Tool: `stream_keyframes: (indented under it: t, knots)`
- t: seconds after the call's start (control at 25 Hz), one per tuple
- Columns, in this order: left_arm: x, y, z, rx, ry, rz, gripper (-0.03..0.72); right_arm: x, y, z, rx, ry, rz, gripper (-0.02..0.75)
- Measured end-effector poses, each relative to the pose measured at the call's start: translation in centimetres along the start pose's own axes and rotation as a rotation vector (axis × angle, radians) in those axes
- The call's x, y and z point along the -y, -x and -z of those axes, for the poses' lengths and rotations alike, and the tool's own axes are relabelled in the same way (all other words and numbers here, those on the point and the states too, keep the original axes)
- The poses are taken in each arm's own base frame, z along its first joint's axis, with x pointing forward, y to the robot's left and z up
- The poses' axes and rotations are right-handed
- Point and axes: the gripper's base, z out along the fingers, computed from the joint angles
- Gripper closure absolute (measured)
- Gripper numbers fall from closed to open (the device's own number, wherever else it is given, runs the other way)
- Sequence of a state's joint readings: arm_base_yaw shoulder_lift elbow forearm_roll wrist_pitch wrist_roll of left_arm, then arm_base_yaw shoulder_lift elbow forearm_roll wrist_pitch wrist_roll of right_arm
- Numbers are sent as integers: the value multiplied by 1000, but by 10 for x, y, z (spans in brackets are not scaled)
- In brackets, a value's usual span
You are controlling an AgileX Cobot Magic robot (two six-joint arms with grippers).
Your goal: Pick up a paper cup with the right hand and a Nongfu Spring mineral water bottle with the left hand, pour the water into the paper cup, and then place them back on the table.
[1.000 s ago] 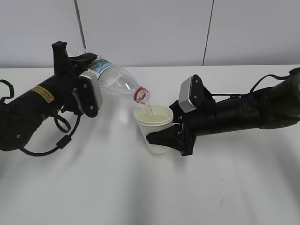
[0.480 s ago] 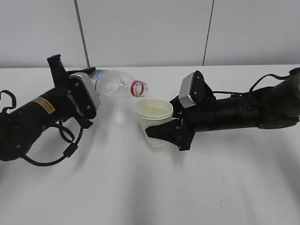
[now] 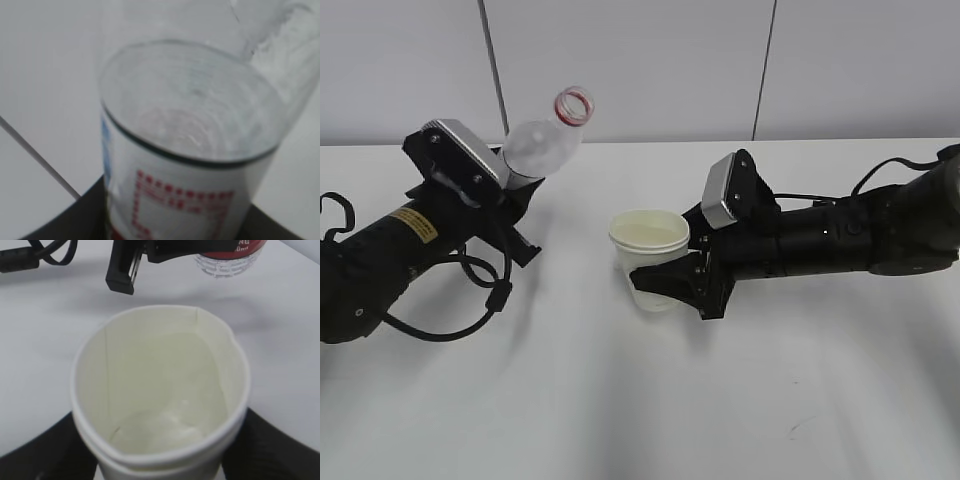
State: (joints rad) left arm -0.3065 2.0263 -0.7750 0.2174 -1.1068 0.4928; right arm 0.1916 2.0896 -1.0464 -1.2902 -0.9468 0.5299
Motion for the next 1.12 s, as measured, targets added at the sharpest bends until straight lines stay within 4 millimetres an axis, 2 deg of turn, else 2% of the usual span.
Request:
stream_keyframes:
  t: [0.24,0.32,0.84,1.12]
  knots:
    - [0,0,0,0,0,348,378,0,0,0,0,0,0,253]
    - [0,0,0,2,-5,414,378,0,0,0,0,0,0,253]
    - [5,2,0,9,-57,612,378,1,1,0,8,-14,-11,253]
    - [7,3,0,12,-81,626,379,6,3,0,34,-66,4,253]
